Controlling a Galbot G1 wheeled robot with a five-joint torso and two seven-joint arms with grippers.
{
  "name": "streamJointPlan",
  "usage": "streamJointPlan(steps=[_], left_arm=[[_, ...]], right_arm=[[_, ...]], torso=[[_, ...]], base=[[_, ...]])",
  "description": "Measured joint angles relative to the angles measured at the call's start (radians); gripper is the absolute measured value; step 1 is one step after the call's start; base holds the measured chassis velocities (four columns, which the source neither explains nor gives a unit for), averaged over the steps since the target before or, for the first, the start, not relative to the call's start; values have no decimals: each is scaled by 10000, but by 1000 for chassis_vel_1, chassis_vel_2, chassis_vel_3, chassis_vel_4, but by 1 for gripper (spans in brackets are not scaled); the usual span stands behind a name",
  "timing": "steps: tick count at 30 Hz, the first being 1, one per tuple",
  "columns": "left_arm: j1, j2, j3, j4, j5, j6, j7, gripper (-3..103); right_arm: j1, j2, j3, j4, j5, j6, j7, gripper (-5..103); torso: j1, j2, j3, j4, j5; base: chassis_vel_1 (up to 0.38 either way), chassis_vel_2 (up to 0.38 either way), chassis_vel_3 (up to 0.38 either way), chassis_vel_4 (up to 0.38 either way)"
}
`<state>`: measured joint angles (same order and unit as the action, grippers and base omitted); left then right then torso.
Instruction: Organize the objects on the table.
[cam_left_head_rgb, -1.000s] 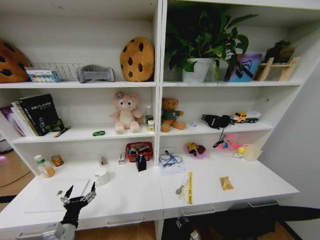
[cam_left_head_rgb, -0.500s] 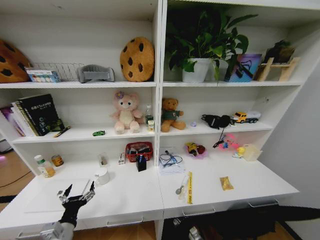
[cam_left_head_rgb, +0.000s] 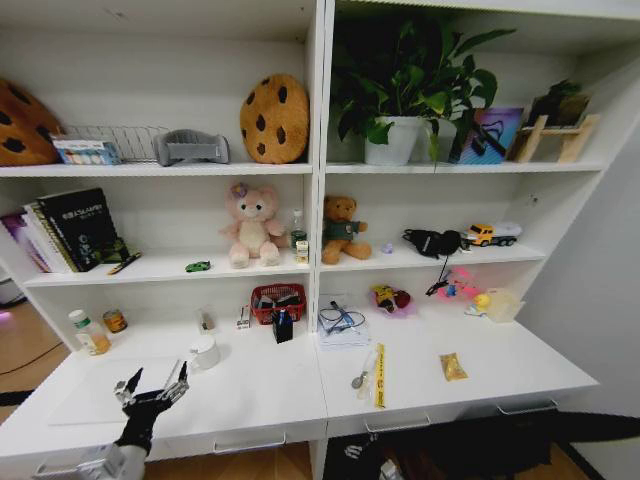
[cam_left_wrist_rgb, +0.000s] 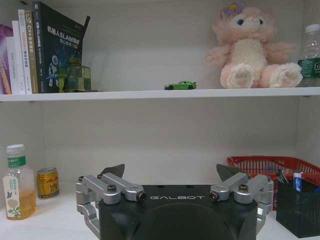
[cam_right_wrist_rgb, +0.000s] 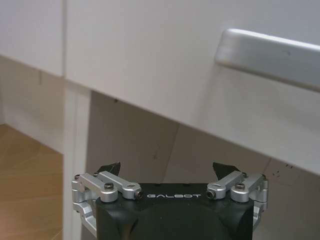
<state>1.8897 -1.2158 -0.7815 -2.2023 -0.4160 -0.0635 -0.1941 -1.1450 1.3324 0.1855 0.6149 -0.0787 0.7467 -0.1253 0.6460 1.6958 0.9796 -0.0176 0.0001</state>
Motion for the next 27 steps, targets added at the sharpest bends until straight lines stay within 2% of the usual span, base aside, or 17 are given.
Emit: streamJointPlan(steps=[6, 8, 14, 17, 19, 22, 27], left_arm=[[-28, 45, 7, 71, 1, -16, 2, 100], [-44, 38, 13, 91, 4, -28, 6, 100], [-65, -53, 86, 70, 41, -31, 6, 100], [-58, -123, 93, 49, 64, -41, -11, 100], [-44, -179, 104, 2, 79, -45, -43, 100], [-12, -255, 141, -60, 119, -45, -55, 100], [28, -358, 152, -110, 156, -49, -57, 100]], right_arm=[[-1100, -413, -32, 1007, -21, 142, -204, 100], [-1749, -617, 13, 1757, -7, 211, -504, 100], [-2464, -930, 159, 2960, 5, 294, -754, 100], [-2859, -1219, 280, 3813, 295, 296, -886, 100], [-3193, -1498, 484, 4706, 834, 344, -1410, 100], [-3490, -1846, 622, 5636, 1165, 191, -1758, 100], [-4148, -2190, 712, 7041, 1329, -75, -2017, 100]], torso=[[0, 1, 0, 0, -1], [-1, 1, 0, -3, 1], [-1, 1, 0, -1, 3], [0, 1, 0, 1, -2], [0, 1, -1, -1, -1], [0, 1, -1, 2, -5], [0, 1, 0, 0, -2]], base=[[0, 0, 0, 0], [0, 0, 0, 0], [0, 0, 0, 0], [0, 0, 0, 0], [0, 0, 0, 0], [0, 0, 0, 0], [0, 0, 0, 0]])
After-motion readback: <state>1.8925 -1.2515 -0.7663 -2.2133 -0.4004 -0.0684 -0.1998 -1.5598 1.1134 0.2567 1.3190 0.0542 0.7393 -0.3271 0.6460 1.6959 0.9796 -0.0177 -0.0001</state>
